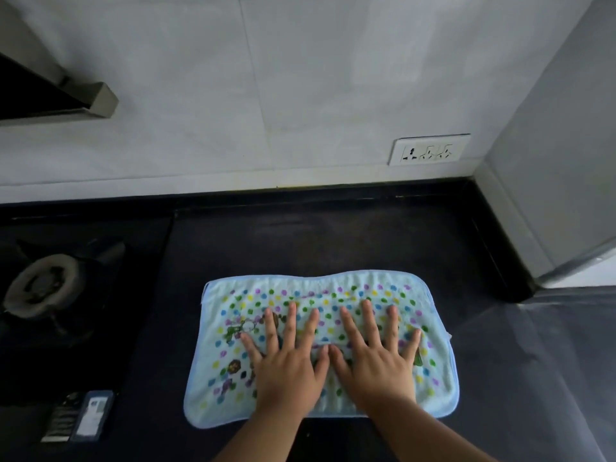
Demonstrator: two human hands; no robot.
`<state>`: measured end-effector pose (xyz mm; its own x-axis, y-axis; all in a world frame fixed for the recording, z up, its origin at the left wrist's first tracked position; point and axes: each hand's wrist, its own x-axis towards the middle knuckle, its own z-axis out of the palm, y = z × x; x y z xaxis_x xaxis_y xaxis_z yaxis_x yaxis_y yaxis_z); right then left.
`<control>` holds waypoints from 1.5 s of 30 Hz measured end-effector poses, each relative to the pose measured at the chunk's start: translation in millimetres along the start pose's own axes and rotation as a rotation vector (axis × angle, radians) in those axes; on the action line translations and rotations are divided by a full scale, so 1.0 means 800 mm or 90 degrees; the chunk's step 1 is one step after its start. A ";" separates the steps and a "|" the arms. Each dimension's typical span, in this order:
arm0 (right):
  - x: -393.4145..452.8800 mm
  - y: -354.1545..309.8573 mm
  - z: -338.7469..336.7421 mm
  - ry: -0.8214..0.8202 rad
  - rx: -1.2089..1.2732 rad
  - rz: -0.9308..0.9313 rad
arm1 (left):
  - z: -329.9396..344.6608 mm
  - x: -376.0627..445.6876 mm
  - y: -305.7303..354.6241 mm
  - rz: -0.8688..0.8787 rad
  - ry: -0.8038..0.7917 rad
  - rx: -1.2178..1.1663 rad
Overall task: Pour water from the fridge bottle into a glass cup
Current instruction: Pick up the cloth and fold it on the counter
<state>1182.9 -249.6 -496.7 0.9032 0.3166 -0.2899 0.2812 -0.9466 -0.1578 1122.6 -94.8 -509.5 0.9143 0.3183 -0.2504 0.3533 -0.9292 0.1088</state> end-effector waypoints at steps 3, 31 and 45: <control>0.034 -0.005 -0.006 -0.008 -0.012 -0.023 | -0.011 0.030 -0.002 -0.009 -0.016 0.008; 0.155 0.072 -0.033 0.082 0.037 0.052 | -0.025 0.165 0.104 0.085 0.046 -0.013; 0.016 -0.007 0.025 0.018 -0.005 -0.125 | 0.017 -0.006 -0.017 0.024 0.149 -0.016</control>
<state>1186.1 -239.2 -518.7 0.8396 0.4931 -0.2279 0.4550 -0.8675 -0.2009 1110.5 -86.0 -522.8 0.9470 0.3210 -0.0156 0.3200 -0.9373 0.1380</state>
